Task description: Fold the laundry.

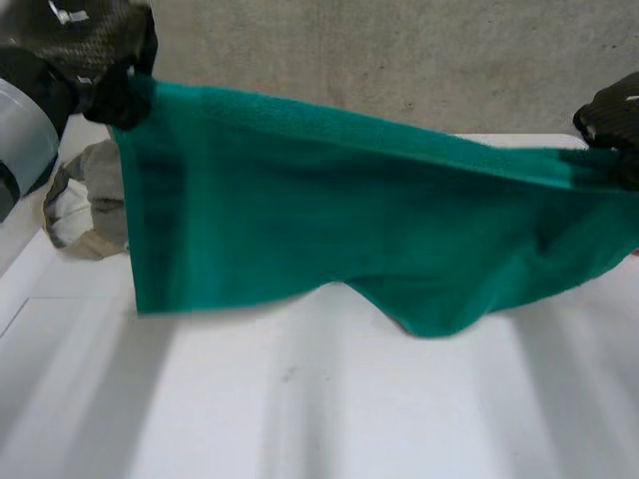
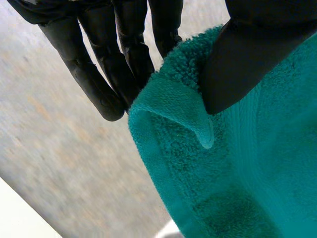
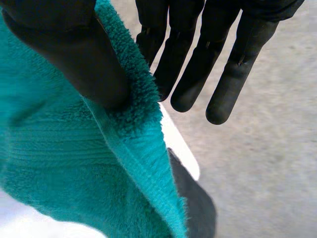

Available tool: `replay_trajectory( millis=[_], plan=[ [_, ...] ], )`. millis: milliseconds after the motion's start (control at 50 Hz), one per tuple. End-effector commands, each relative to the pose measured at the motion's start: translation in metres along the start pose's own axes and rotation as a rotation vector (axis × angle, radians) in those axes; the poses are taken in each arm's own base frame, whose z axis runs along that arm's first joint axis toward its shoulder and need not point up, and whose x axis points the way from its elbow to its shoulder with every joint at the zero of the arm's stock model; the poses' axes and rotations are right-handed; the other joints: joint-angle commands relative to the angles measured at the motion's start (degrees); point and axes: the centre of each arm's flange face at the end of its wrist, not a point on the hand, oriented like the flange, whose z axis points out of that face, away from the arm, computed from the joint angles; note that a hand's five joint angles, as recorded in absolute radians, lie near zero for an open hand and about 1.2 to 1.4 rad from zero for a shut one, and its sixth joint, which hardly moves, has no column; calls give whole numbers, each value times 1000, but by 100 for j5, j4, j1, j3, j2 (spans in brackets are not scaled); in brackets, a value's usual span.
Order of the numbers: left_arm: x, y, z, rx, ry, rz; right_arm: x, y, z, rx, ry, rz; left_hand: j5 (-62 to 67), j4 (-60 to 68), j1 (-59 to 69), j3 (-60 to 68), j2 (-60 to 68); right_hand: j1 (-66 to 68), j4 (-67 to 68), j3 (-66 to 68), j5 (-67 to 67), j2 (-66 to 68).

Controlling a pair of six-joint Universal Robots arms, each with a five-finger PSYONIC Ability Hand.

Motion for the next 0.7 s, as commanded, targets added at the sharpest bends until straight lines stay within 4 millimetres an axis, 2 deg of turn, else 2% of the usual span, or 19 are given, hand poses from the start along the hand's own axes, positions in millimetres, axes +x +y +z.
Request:
replay_trajectory(
  millis=[20,80,100,160,180,200,240,260,280,320,340,400,480,560,580,640,660,700],
  plan=[
    [18,69,49,-195,58,-4,-28,22,37,-63,-143,-19,1355,1173,1355,1209,1151,1460,1134,1180,1346,1230],
    [25,87,81,-185,56,-2,-36,29,65,-52,-123,-42,1355,1173,1355,1209,1151,1460,1134,1180,1346,1230],
    [24,89,100,-135,40,6,-35,24,80,-15,-68,-51,1355,1173,1355,1209,1151,1460,1134,1180,1346,1230],
    [16,79,131,-14,-15,8,-24,13,104,71,69,-44,1355,1173,1355,1209,1151,1460,1134,1180,1346,1230],
    [5,67,148,81,-68,-1,-10,1,118,154,187,-23,1355,1173,1355,1209,1151,1460,1134,1180,1346,1230],
    [-1,58,154,129,-95,-11,-2,-6,123,202,248,-6,1355,1173,1355,1209,1151,1460,1134,1180,1346,1230],
    [-15,34,161,241,-156,-49,13,-23,128,306,360,41,1355,1173,1355,1209,1151,1460,1134,1180,1346,1230],
    [-28,10,163,349,-214,-111,26,-34,130,405,446,96,1355,1173,1355,1209,1151,1460,1134,1180,1346,1230],
    [-36,-1,162,399,-242,-145,32,-41,128,460,481,124,1355,1173,1355,1209,1151,1460,1134,1180,1346,1230],
    [-47,-22,157,486,-288,-210,43,-53,122,561,532,179,1355,1173,1355,1209,1151,1460,1134,1180,1346,1230],
    [-55,-34,152,547,-315,-264,50,-62,113,636,556,218,1355,1173,1355,1209,1151,1460,1134,1180,1346,1230],
    [-54,-41,147,583,-317,-310,54,-68,97,664,540,244,1355,1173,1355,1209,1151,1460,1134,1180,1346,1230],
    [-39,-22,145,514,-269,-273,38,-60,88,614,433,242,1355,1173,1355,1209,1151,1460,1134,1180,1346,1230],
    [-23,15,143,391,-218,-225,12,-33,88,481,293,242,1355,1173,1355,1209,1151,1460,1134,1180,1346,1230],
    [-16,35,142,329,-200,-218,1,-20,89,422,236,246,1355,1173,1355,1209,1151,1460,1134,1180,1346,1230],
    [-2,68,139,232,-168,-209,-17,2,91,335,155,256,1355,1173,1355,1209,1151,1460,1134,1180,1346,1230],
    [8,90,135,164,-145,-209,-30,17,93,281,102,262,1355,1173,1355,1209,1151,1460,1134,1180,1346,1230],
    [19,112,132,100,-121,-205,-44,33,97,235,48,268,1355,1173,1355,1209,1151,1460,1134,1180,1346,1230]
  ],
)
